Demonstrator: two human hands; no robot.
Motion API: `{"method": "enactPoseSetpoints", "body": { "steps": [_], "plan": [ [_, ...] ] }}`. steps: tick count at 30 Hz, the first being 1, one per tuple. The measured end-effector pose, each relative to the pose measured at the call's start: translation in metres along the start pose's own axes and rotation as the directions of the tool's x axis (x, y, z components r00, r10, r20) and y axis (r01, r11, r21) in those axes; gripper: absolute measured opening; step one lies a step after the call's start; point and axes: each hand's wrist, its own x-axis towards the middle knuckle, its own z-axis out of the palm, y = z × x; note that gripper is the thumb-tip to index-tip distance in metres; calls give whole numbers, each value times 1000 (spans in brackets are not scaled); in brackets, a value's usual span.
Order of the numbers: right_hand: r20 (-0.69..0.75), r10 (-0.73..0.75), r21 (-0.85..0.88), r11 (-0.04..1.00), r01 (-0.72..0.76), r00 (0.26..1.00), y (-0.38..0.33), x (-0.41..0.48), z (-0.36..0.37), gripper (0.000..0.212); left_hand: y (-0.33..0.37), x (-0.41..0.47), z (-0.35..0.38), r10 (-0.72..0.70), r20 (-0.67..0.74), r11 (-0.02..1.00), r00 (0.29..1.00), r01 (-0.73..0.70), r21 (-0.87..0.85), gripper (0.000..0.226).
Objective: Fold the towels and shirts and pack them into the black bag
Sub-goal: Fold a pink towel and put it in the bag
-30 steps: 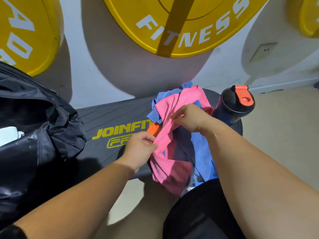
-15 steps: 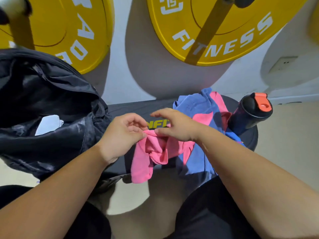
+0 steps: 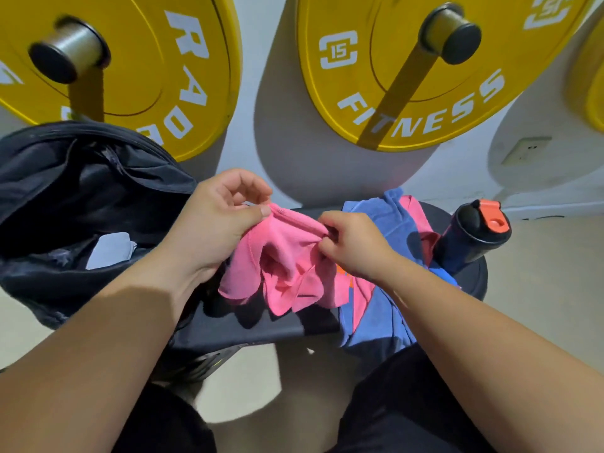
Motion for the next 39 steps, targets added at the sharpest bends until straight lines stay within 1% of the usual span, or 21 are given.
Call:
{"method": "enactPoseSetpoints", "body": {
  "steps": [3, 5, 6, 8, 12, 15, 17, 18, 20, 21, 23, 25, 28, 30, 31, 32, 33, 34, 36, 37, 39],
  "plan": [
    [-128, 76, -70, 994, -86, 989, 18, -1, -9, 5, 8, 4, -7, 4, 9, 1000, 1000, -4, -4, 33],
    [-106, 135, -76, 987, -143, 985, 33, -2, -17, 6, 11, 4, -12, -10, 39, 1000, 999, 9, 15, 33],
    [-71, 155, -92, 983, -162, 985, 42, -4, -21, 10, 10, 5, -16, -1, 46, 997, 999, -3, 73, 32],
    [1, 163, -131, 978, -162, 987, 57, -8, -34, 22, 4, 8, -25, 39, 43, 956, 998, -49, 289, 33],
    [-18, 166, -194, 967, -167, 986, 77, -14, -60, 19, -20, 8, -39, 39, 63, 766, 997, -70, 639, 29],
    [-21, 149, -245, 958, -149, 989, 87, -18, -76, 12, -39, 6, -42, 33, 92, 645, 995, -92, 759, 29],
    [31, 159, -301, 943, -142, 987, 97, -22, -82, 8, -50, 8, -47, 24, 86, 558, 996, -85, 826, 25],
    [72, 173, -341, 930, -139, 982, 100, -26, -84, 8, -56, 10, -50, 21, 72, 485, 997, -73, 871, 21],
    [173, 191, -429, 898, -101, 966, 109, -33, -85, 15, -65, 14, -54, 3, 2, 329, 1000, -3, 944, 18],
    [233, 208, -465, 882, -80, 950, 112, -37, -85, 18, -68, 15, -55, 2, -43, 291, 999, 41, 956, 18],
    [326, 251, -504, 862, -56, 911, 119, -46, -82, 18, -73, 15, -51, 20, -92, 319, 996, 81, 944, 14],
    [328, 263, -497, 865, -71, 907, 129, -52, -81, 11, -75, 15, -42, 57, -153, 412, 987, 116, 904, 11],
    [191, 252, -441, 885, -146, 949, 138, -59, -85, 8, -75, 16, -29, 71, -274, 559, 959, 189, 808, 14],
    [53, 299, -354, 898, -262, 953, 140, -63, -90, 12, -74, 21, -26, -35, -410, 782, 911, 280, 557, 19],
    [-18, 340, -259, 907, -332, 940, 139, -65, -93, 20, -73, 23, -24, -122, -449, 879, 885, 307, 365, 22],
    [-80, 383, -122, 913, -390, 920, 140, -65, -96, 25, -71, 24, -22, -188, -460, 924, 868, 315, 216, 24],
    [-119, 416, 67, 909, -411, 902, 138, -67, -99, 26, -70, 25, -21, -218, -454, 936, 864, 318, 154, 25],
    [-129, 453, 291, 868, -403, 882, 135, -68, -102, 24, -69, 25, -21, -228, -437, 930, 870, 327, 166, 26],
    [-92, 511, 645, 684, -340, 854, 127, -70, -109, 20, -68, 25, -19, -202, -402, 914, 893, 319, 249, 23],
    [-58, 528, 742, 591, -317, 847, 122, -71, -114, 18, -68, 25, -19, -177, -377, 909, 909, 298, 292, 20],
    [-20, 553, 805, 503, -315, 833, 112, -71, -125, 17, -64, 24, -18, -149, -284, 906, 947, 246, 344, 17]
  ]
}}
